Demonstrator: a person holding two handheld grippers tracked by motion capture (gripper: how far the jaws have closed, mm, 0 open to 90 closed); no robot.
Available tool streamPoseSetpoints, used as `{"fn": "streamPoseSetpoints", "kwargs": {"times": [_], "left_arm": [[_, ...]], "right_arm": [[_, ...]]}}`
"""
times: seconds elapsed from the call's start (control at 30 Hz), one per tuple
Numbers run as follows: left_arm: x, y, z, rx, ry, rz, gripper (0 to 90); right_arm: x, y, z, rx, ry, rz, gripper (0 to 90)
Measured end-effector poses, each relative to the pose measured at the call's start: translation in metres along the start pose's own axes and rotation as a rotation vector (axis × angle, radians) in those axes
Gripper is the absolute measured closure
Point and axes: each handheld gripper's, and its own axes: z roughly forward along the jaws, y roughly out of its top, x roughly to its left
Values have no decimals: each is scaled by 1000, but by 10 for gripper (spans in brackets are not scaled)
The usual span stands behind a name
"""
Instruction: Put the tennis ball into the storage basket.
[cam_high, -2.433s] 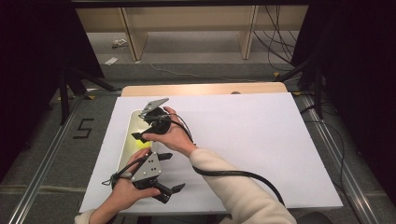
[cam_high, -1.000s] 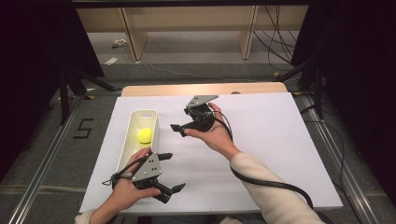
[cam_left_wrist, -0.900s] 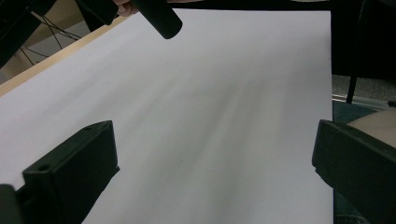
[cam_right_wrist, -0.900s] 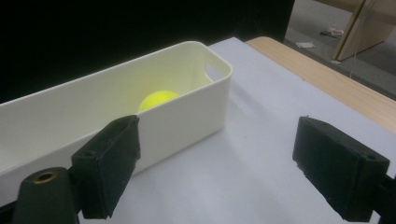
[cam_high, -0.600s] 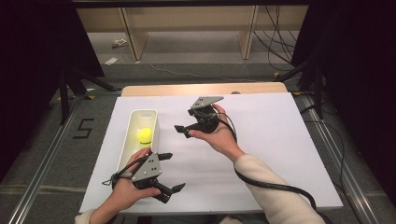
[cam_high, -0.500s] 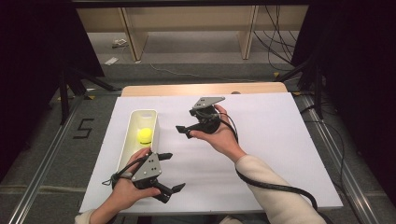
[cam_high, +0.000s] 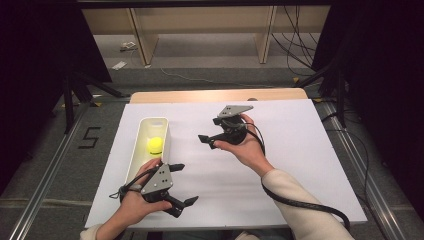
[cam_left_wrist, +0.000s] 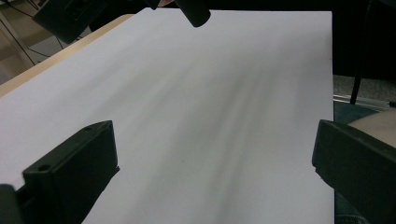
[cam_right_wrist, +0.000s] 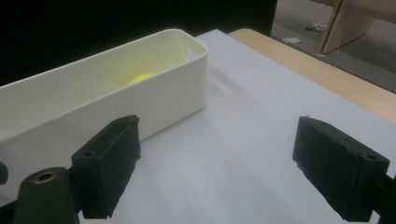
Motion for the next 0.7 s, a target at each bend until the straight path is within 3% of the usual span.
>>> {"fn": "streamPoseSetpoints", "kwargs": {"times": [0.1,0.5,0.7], "left_arm": [[0,0,0,5,6,-3,0],[-1,0,1,-9,-39,-10,0],[0,0,1,-3,-10,-4,0]], "right_arm": [[-3,-4,-4,2,-8,3,157],[-10,-13,-24,-9,-32,19,156],[-13,-19,-34,-12,-46,27,157]]}}
